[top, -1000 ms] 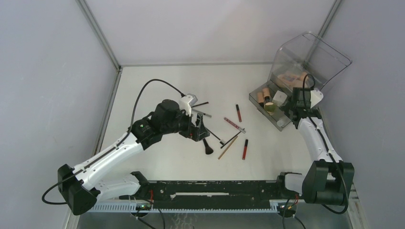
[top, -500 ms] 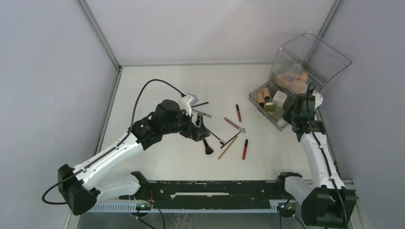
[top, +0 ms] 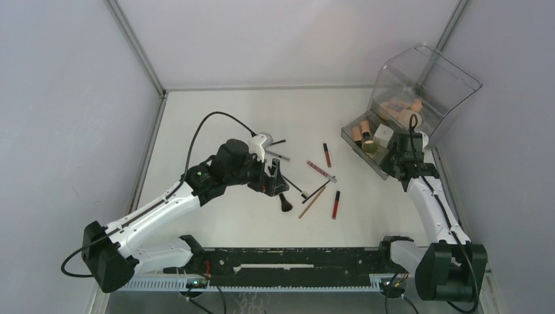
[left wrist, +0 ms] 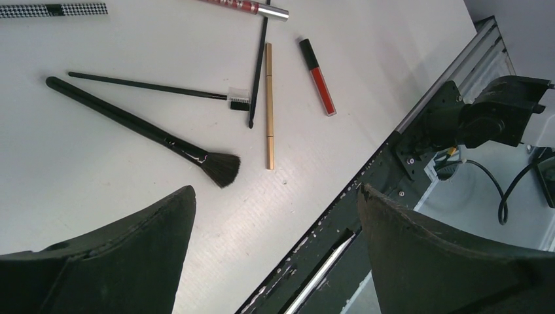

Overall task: Organize the makeup
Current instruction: Place the makeup in the drawer.

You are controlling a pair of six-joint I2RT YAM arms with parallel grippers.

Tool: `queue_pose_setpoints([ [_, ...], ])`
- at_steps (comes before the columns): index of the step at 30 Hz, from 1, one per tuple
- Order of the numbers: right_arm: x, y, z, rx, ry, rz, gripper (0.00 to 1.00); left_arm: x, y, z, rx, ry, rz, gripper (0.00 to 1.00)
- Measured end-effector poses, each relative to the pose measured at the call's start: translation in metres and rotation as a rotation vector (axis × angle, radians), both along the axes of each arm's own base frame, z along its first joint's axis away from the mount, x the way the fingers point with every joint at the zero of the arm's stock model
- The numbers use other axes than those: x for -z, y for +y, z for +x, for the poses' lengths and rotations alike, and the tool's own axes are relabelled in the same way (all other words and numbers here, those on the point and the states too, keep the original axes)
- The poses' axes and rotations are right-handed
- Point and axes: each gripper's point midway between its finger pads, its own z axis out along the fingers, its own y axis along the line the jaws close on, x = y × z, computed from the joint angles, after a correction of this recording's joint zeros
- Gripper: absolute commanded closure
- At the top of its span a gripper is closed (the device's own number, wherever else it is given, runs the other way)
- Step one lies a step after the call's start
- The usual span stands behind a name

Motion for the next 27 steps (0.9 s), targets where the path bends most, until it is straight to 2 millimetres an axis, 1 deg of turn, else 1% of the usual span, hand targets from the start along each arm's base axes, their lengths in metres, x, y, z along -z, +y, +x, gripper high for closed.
queue_pose_setpoints([
  [4, 0.006, -0.002, 0.006, 0.003, 0.029, -0.007, 1.0, 0.004, -0.001, -0.001, 0.002, 0.014, 0.002, 0.04],
  [7, 0.003, -0.006, 0.008, 0.01, 0.031, -0.026, 1.0, 0.003, -0.002, 0.0, 0.002, 0.012, -0.002, 0.05],
  [9, -0.004, -0.004, 0.005, 0.004, 0.01, -0.035, 1.0, 0.003, -0.002, 0.0, 0.0, 0.014, -0.004, 0.04],
  [13, -0.026, 0.0, -0.004, -0.01, -0.059, -0.042, 1.0, 0.002, -0.002, 0.0, 0.0, 0.015, -0.005, 0.04],
  [15, -0.033, 0.001, -0.008, -0.012, -0.082, -0.041, 1.0, 0.002, -0.004, 0.0, 0.004, 0.015, -0.01, 0.04],
  [17, -0.035, 0.002, -0.013, -0.012, -0.098, -0.036, 1.0, 0.002, -0.005, 0.0, 0.008, 0.017, -0.013, 0.05],
  [20, -0.03, 0.003, -0.02, -0.01, -0.082, -0.03, 1.0, 0.002, -0.006, 0.0, 0.013, 0.017, -0.017, 0.05],
  [25, -0.009, -0.001, -0.026, 0.01, 0.007, -0.029, 1.0, 0.001, -0.007, 0.0, 0.014, 0.016, -0.019, 0.05],
  [27, -0.004, -0.003, -0.028, 0.018, 0.029, -0.032, 1.0, 0.001, -0.007, 0.0, 0.014, 0.016, -0.02, 0.04],
])
